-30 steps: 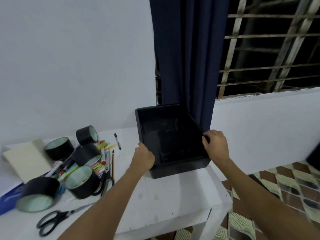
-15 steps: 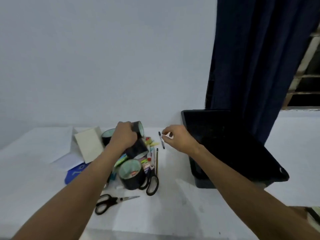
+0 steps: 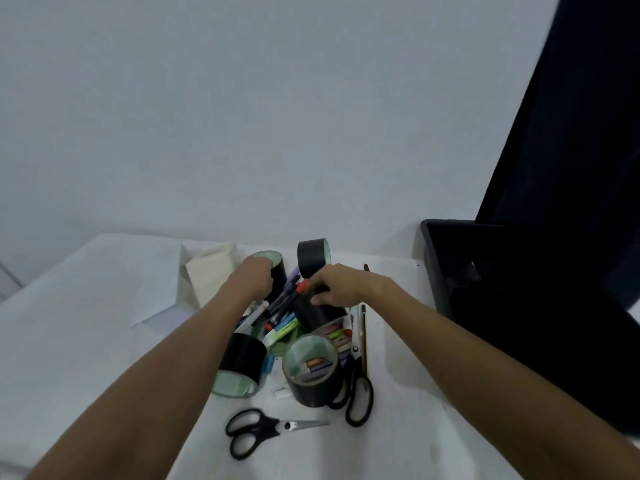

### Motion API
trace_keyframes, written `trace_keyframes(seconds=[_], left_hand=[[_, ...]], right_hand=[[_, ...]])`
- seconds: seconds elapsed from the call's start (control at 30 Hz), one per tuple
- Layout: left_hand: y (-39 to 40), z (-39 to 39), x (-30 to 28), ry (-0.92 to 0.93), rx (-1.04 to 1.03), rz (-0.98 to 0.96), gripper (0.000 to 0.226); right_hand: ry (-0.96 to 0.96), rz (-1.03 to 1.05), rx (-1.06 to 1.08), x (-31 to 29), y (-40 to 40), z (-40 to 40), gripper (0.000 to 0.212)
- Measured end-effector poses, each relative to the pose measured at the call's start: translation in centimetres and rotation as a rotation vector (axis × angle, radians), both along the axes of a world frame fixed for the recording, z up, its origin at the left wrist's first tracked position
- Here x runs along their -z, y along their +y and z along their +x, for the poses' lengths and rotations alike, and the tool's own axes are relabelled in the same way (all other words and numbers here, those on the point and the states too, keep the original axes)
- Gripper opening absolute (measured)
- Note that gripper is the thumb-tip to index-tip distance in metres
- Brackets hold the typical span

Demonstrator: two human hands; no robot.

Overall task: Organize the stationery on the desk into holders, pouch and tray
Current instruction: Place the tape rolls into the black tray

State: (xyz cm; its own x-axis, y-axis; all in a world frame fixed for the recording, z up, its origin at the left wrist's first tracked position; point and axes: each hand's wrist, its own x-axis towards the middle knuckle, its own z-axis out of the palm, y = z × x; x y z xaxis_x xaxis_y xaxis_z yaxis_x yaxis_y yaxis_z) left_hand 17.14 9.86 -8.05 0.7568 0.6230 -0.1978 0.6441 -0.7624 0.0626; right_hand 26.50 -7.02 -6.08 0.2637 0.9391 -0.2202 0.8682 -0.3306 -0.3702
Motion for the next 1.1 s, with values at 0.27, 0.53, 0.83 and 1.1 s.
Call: trace_keyframes(seconds=[0.27, 0.53, 0.83, 1.1], left_hand=[[0.5, 0.9, -0.1, -0.088, -0.087, 0.099, 0.026], [-5.0, 6.1, -8.4, -0.427, -0.149, 0.219, 0.003], [-20.7, 17.6, -9.7, -0.610, 0.208, 0.000, 0.018], [-29.0, 23.4, -3.9, -0.589, 0.293, -0.122, 0.025]], right_hand=[[0.169, 0.360, 0.166, -2.0, -2.4, 2.1, 0.021], [0.074, 0.583, 0.386, -7.6, -12.2, 8.8, 0.015], [-0.193, 0.543, 0.721, -5.9, -25.1, 17.8, 0.028], [-0.156, 0.398, 0.786, -0.1, -28.9, 22.0, 0.026]])
